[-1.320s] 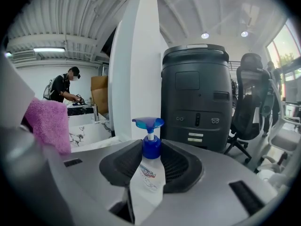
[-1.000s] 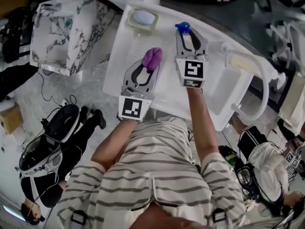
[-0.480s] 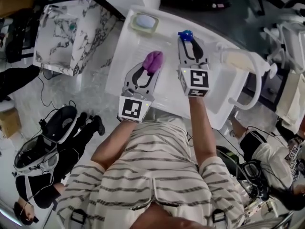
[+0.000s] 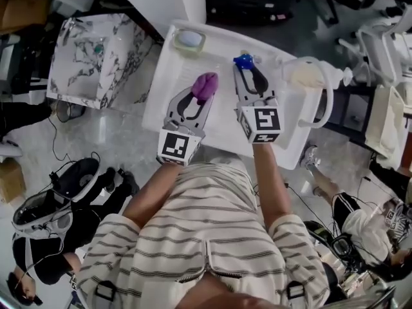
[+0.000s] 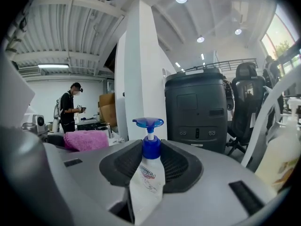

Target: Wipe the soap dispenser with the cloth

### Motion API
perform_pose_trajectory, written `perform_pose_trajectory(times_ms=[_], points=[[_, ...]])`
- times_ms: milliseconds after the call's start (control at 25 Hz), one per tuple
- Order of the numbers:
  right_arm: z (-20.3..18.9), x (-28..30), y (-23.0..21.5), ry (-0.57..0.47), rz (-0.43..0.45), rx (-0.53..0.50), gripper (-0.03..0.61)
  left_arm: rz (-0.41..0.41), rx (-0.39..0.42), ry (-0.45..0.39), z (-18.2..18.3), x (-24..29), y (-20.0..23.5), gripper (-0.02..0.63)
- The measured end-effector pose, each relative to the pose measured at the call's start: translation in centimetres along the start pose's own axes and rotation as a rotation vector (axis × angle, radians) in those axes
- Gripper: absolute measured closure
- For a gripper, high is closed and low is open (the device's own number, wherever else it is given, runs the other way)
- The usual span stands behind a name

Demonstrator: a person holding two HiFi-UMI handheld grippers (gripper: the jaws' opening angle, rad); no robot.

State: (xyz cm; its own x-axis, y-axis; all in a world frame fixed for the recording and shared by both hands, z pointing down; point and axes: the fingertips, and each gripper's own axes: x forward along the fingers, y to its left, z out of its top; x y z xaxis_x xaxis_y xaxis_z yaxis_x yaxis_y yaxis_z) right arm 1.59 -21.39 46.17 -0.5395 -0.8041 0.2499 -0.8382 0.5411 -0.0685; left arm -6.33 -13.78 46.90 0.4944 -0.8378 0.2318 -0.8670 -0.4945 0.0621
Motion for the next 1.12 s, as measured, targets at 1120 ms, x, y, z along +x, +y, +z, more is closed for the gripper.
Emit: perform_pose_trajectory(times_ms=[1120], points=[[4.3, -10.7, 7.0, -0.052, 0.041, -0.001, 0.446, -0.119, 0.058, -0.056, 2.6, -6.4, -5.4, 0.497]])
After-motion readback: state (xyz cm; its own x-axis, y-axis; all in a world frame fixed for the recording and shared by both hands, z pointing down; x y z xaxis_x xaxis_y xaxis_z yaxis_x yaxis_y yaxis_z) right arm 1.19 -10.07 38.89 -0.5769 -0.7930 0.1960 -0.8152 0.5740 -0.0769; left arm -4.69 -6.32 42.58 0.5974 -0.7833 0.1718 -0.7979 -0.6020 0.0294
